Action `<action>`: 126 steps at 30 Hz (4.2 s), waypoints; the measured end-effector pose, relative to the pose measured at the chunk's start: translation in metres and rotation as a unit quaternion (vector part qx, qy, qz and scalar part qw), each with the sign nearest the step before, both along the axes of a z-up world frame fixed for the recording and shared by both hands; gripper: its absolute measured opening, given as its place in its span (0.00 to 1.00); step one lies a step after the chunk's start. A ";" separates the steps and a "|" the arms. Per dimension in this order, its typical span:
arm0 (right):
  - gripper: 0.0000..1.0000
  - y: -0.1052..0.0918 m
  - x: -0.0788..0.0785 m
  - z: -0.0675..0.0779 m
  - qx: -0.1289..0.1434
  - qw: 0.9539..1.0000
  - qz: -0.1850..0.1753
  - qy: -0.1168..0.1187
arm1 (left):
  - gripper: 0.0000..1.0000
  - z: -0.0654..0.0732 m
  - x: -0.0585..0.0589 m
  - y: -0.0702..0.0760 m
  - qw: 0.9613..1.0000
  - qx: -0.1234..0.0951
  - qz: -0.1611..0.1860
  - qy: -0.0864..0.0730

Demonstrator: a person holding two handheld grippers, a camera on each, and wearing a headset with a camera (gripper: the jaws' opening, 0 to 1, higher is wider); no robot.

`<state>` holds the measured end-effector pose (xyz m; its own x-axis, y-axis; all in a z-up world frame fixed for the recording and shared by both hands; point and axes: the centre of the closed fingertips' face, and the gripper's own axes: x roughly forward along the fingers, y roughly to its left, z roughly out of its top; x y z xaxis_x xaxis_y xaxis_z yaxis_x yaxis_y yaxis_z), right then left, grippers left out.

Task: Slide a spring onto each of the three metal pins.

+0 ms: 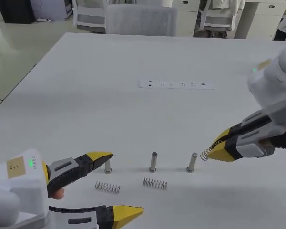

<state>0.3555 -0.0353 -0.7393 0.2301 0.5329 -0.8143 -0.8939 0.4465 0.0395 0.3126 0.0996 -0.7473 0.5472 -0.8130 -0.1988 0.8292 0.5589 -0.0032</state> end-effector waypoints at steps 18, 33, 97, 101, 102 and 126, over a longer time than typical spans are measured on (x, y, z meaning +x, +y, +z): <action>0.08 0.000 0.028 -0.018 -0.046 0.999 0.012 -0.002 | 0.67 -0.006 0.005 0.017 1.000 0.001 0.028 0.004; 0.08 0.004 0.035 -0.023 -0.066 0.997 0.026 0.000 | 0.71 -0.017 0.010 0.035 0.997 0.005 0.065 0.031; 0.08 0.005 0.040 -0.098 -0.163 0.984 0.046 0.060 | 0.78 -0.037 0.008 0.050 0.993 0.018 0.092 0.075; 0.08 0.003 0.039 -0.101 -0.166 0.983 0.045 0.061 | 0.78 -0.036 0.008 0.050 0.993 0.017 0.091 0.076; 0.08 0.003 0.038 -0.102 -0.166 0.983 0.045 0.060 | 0.78 -0.036 0.008 0.050 0.993 0.017 0.091 0.076; 0.23 0.004 0.042 -0.103 -0.148 0.987 0.056 0.040 | 0.78 -0.036 0.008 0.048 0.993 0.020 0.087 0.075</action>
